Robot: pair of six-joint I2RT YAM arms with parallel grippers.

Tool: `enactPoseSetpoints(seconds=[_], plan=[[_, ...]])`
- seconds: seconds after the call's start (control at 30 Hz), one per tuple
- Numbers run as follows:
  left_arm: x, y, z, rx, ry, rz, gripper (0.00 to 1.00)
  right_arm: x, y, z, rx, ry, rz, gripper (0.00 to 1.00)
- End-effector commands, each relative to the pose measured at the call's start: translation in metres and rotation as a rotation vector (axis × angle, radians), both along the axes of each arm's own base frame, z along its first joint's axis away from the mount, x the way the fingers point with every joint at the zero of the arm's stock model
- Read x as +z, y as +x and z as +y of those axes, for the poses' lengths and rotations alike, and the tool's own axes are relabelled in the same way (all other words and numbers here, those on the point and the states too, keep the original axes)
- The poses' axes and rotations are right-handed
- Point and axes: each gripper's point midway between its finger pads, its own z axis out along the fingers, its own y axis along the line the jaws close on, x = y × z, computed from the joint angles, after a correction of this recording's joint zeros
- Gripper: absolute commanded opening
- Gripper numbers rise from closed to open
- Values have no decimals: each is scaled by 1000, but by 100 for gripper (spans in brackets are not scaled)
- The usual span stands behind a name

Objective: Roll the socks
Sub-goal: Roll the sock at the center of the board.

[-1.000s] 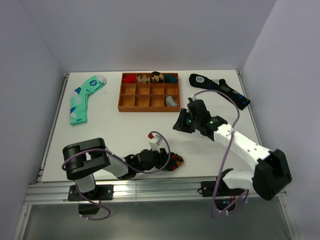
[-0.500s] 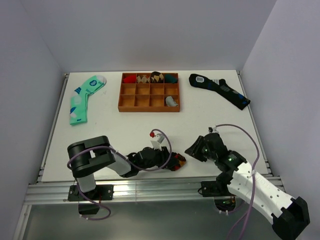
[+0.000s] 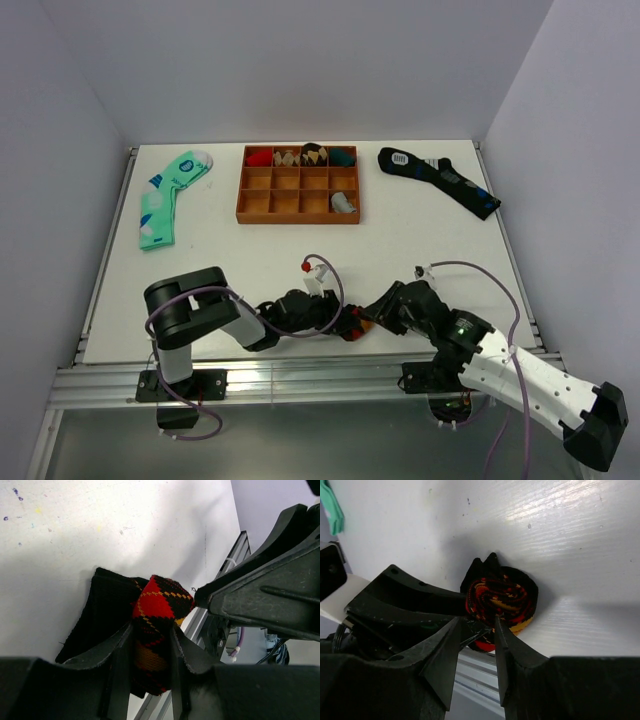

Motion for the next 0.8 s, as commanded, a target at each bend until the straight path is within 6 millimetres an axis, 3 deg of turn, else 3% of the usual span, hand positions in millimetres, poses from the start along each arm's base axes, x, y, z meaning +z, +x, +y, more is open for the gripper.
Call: enactPoseSetpoints(seconds=[0.0, 0.27, 0.77], plan=[[-133, -46, 101, -38, 538, 219, 0, -11, -1, -6, -82, 13, 27, 41], [-134, -45, 97, -36, 506, 253, 0, -22, -9, -1, -85, 8, 72, 43], [-138, -46, 101, -27, 513, 275, 0, -4, -27, -2, -84, 43, 102, 43]])
